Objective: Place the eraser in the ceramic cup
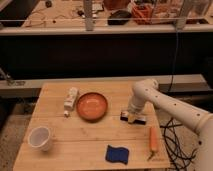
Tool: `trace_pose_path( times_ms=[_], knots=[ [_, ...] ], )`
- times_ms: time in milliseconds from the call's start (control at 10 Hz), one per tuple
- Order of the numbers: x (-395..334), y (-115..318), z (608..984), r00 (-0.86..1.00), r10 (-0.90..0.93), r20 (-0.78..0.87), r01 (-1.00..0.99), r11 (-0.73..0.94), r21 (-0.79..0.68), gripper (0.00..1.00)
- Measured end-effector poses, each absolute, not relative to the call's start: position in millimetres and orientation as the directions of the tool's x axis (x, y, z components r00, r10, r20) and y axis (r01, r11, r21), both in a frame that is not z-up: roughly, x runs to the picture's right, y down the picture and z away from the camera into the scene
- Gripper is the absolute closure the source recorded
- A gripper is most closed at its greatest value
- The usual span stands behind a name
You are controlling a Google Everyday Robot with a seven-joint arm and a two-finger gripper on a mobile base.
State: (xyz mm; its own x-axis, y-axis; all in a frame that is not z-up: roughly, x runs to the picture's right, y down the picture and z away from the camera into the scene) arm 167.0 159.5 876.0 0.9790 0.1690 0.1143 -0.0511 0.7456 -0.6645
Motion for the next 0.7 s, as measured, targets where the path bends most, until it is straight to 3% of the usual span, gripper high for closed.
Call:
trace_pose_path(
  times_ms=[100,700],
  knots=[
    [167,150,866,0.979,0.167,0.121,-0.046,0.747,-0.663,0.99],
    [165,127,844,0.973,0.157,0.167,-0.008,0.752,-0.659,1.00]
  ],
)
